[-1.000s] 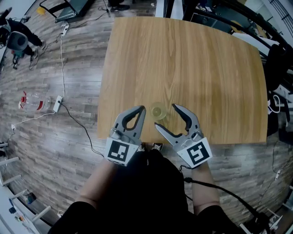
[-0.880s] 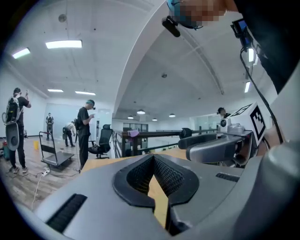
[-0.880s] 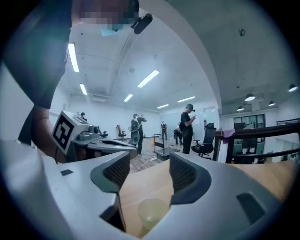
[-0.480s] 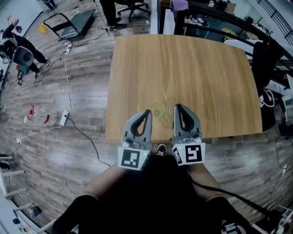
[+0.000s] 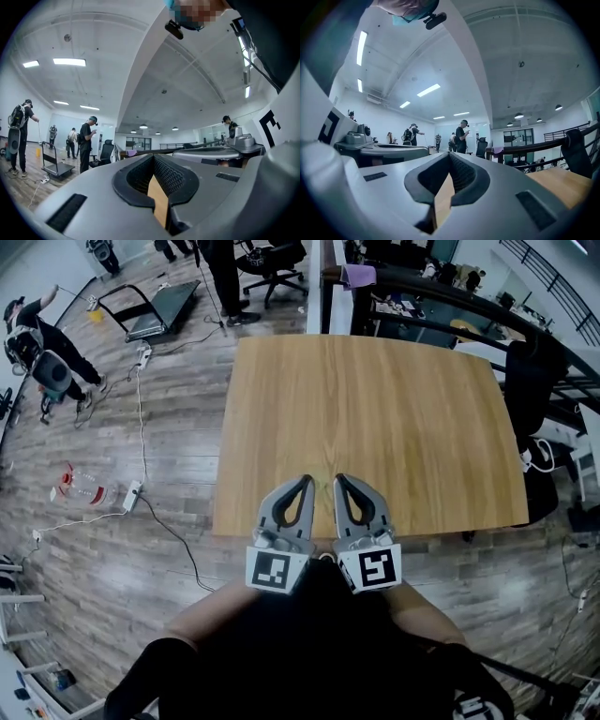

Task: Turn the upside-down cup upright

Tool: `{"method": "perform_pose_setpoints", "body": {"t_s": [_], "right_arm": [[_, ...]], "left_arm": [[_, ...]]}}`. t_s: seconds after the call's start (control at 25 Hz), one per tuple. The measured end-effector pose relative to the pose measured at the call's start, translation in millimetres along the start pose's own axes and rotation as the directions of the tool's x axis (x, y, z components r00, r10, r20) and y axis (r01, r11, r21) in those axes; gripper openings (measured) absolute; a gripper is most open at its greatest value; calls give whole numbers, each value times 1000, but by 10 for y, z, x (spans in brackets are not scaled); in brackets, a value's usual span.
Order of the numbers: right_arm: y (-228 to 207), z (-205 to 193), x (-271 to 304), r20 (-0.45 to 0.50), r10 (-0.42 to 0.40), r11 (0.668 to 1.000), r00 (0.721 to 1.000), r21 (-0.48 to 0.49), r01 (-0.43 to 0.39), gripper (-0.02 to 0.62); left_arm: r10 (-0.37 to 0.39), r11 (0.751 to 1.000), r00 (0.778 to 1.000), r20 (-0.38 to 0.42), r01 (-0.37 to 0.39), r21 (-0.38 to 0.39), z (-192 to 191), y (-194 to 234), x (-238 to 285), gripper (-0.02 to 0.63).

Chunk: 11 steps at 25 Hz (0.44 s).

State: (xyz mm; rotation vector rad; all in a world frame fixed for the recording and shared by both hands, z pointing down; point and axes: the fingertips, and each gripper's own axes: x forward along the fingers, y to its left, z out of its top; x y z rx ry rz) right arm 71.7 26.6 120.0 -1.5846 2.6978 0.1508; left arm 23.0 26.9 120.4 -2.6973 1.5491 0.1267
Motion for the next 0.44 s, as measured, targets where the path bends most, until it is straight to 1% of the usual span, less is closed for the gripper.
{"method": "perform_pose_setpoints", "body": {"t_s": [0.12,0.24,0.44], "right_arm": [[60,-17,-45,-4,28,1000,1000,-7,-28,14],[11,38,-138,-1,44,999,999,-14,-44,15],[-20,20,-363,-8,52,999,999,-11,-52,14]], "left_arm": [[1,1000,1000,6,-1,-4,-13,-38,2,8],[9,1000,1000,7,-9,-1,12,-152,-3,8],[30,999,999,-24,-30,-11,-65,-338,-110,8]]}}
